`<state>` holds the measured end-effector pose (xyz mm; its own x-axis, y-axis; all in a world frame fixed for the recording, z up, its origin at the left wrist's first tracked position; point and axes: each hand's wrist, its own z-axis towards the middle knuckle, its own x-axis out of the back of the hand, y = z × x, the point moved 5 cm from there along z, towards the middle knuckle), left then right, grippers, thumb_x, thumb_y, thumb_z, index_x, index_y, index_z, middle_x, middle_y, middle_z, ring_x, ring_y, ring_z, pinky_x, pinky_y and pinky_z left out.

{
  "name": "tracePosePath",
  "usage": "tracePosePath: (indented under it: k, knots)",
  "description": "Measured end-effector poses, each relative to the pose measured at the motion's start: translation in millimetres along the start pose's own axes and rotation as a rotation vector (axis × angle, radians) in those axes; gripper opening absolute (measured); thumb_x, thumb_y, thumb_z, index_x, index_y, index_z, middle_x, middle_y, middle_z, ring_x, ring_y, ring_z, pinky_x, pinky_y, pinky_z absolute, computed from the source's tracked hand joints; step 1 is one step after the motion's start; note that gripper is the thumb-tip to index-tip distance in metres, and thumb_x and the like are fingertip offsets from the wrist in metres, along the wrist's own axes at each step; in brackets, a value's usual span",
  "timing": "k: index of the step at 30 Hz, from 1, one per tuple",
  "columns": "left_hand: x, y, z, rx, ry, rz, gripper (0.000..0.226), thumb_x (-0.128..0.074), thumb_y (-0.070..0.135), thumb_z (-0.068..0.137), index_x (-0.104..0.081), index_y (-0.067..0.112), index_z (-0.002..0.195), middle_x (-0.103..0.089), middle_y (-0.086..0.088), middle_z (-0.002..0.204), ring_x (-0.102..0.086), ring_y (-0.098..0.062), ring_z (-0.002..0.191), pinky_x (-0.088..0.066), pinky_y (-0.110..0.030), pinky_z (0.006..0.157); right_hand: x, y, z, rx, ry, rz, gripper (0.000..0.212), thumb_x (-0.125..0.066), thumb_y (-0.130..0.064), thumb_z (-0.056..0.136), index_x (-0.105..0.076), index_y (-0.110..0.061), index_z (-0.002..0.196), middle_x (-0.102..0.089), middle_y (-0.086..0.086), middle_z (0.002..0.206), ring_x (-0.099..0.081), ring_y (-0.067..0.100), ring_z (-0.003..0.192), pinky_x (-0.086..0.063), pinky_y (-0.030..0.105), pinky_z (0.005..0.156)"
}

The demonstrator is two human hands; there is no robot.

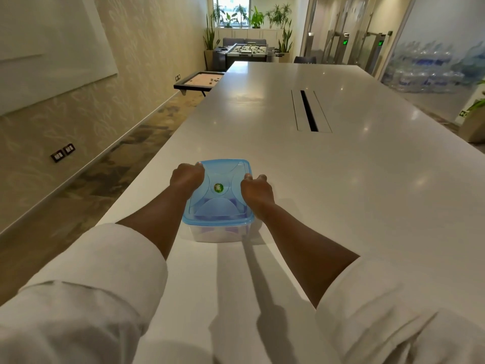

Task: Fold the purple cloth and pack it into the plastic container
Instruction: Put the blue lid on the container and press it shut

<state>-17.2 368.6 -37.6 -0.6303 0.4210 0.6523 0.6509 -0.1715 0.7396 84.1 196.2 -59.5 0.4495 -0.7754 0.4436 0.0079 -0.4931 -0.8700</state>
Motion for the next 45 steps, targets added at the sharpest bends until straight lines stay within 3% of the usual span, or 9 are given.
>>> tracePosePath:
  k: [8,16,21,24,31,38,41,45]
  knots:
    - [-9,5,13,-0.113,0.003,0.007,0.051,-0.033,0.040,0.101,-0.052,0.007,0.135,-0.051,-0.021,0.139,-0.042,-0.036,0.131,-0.036,-0.042,0.110,1,2,6,-0.043,-0.009,0.034,0.060,-0.035,-0.044,0.091,-0.037,-0.006,0.137,-0.057,0.015,0.129,-0.057,0.031,0.108,-0.046,0.041,0.090]
    - [-11,2,17,-0.161,0.026,-0.014,0.049,-0.034,0.038,0.101,-0.057,0.005,0.128,-0.057,-0.024,0.131,-0.043,-0.038,0.128,-0.037,-0.040,0.103,-2,-10,22,-0.073,0.002,0.005,0.062,-0.032,-0.049,0.091,-0.039,-0.004,0.133,-0.058,0.017,0.128,-0.057,0.033,0.108,-0.041,0.036,0.080]
    - [-11,3,18,-0.158,0.028,0.018,0.048,-0.034,0.038,0.100,-0.059,0.005,0.125,-0.057,-0.023,0.129,-0.048,-0.040,0.124,-0.041,-0.042,0.103,-3,-20,32,-0.049,0.015,-0.017,0.060,-0.030,-0.047,0.097,-0.039,-0.002,0.136,-0.052,0.019,0.138,-0.052,0.035,0.123,-0.041,0.039,0.096]
    - [-13,2,21,-0.169,0.035,0.029,0.048,-0.033,0.038,0.100,-0.060,0.005,0.123,-0.058,-0.022,0.128,-0.047,-0.040,0.123,-0.039,-0.041,0.100,-4,-22,37,-0.048,0.014,-0.018,0.061,-0.030,-0.047,0.097,-0.040,-0.002,0.136,-0.053,0.019,0.138,-0.053,0.035,0.123,-0.041,0.039,0.097]
    - [-14,-1,24,-0.170,0.035,0.007,0.050,-0.035,0.041,0.099,-0.058,0.008,0.129,-0.057,-0.023,0.129,-0.048,-0.035,0.123,-0.040,-0.038,0.098,-4,-21,42,-0.062,-0.015,0.082,0.060,-0.035,-0.046,0.094,-0.042,-0.005,0.137,-0.054,0.018,0.135,-0.055,0.034,0.118,-0.044,0.039,0.095]
    - [-14,-1,25,-0.168,0.025,-0.001,0.049,-0.036,0.042,0.098,-0.056,0.010,0.129,-0.056,-0.022,0.130,-0.051,-0.034,0.120,-0.041,-0.038,0.098,-5,-19,42,-0.073,-0.038,0.169,0.052,-0.040,-0.035,0.087,-0.048,-0.005,0.129,-0.059,0.015,0.123,-0.060,0.031,0.105,-0.045,0.036,0.082]
    - [-14,-1,24,-0.163,0.029,0.007,0.050,-0.036,0.043,0.098,-0.056,0.010,0.130,-0.055,-0.021,0.131,-0.052,-0.033,0.119,-0.041,-0.037,0.097,-4,-19,40,-0.069,-0.031,0.158,0.055,-0.040,-0.038,0.089,-0.046,-0.005,0.132,-0.058,0.015,0.127,-0.059,0.030,0.104,-0.044,0.035,0.080]
    - [-11,1,21,-0.153,0.057,0.040,0.052,-0.036,0.045,0.098,-0.058,0.010,0.129,-0.057,-0.020,0.130,-0.052,-0.033,0.121,-0.041,-0.040,0.100,-2,-15,36,-0.087,-0.009,0.081,0.067,-0.036,-0.052,0.091,-0.042,-0.004,0.138,-0.054,0.016,0.137,-0.056,0.034,0.117,-0.043,0.036,0.088]
